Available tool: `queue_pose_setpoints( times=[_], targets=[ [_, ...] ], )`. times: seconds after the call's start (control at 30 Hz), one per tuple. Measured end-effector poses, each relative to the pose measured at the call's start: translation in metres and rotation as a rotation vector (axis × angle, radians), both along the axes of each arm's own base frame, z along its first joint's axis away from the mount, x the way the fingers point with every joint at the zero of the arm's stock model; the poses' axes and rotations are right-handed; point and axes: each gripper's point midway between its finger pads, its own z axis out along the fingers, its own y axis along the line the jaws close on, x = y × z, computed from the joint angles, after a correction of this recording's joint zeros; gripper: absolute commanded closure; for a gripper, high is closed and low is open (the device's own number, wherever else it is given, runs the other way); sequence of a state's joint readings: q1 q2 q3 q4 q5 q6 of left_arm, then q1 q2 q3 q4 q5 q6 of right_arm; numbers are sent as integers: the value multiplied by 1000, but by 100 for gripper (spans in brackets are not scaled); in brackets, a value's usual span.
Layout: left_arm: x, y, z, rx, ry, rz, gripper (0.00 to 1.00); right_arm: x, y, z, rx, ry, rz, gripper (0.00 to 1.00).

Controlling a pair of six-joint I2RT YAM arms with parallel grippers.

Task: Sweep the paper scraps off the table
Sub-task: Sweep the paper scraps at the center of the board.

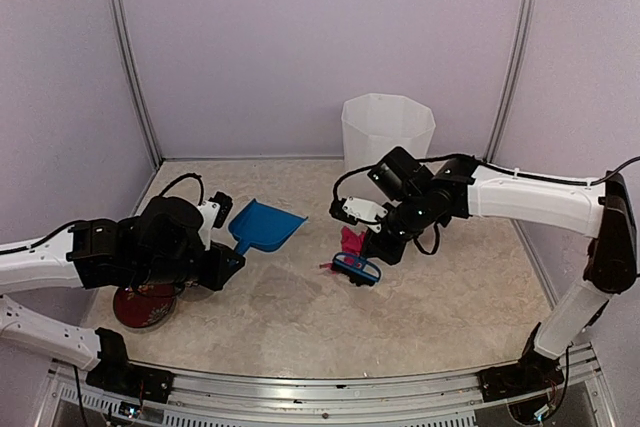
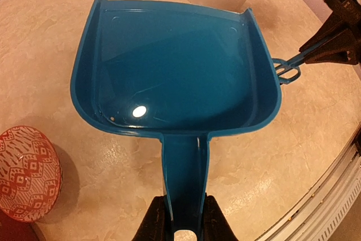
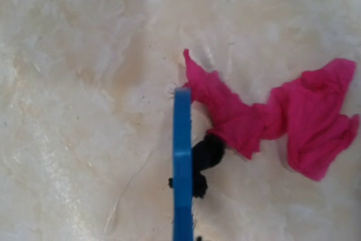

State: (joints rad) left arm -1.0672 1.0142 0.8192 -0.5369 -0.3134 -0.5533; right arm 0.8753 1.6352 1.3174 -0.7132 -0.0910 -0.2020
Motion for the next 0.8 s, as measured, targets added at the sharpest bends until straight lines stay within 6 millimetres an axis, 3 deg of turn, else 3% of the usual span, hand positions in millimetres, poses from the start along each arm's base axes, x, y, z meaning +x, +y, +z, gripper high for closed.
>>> queue_pose_setpoints(
  times=[0.2, 0.4, 0.63, 0.8],
  targets=[
    [-4, -4, -15, 29, 42, -24, 100, 3, -12, 37, 53, -66, -81, 100],
    [-10, -9, -32, 58, 91, -56, 100, 30, -44, 70, 35, -218, -257, 100],
    [-27, -23, -66, 151, 163, -128, 100, 60, -62, 75, 12, -320, -369, 100],
    [-40, -24, -85, 216, 210, -154, 100, 77, -58, 56, -35, -344, -387, 100]
  ],
)
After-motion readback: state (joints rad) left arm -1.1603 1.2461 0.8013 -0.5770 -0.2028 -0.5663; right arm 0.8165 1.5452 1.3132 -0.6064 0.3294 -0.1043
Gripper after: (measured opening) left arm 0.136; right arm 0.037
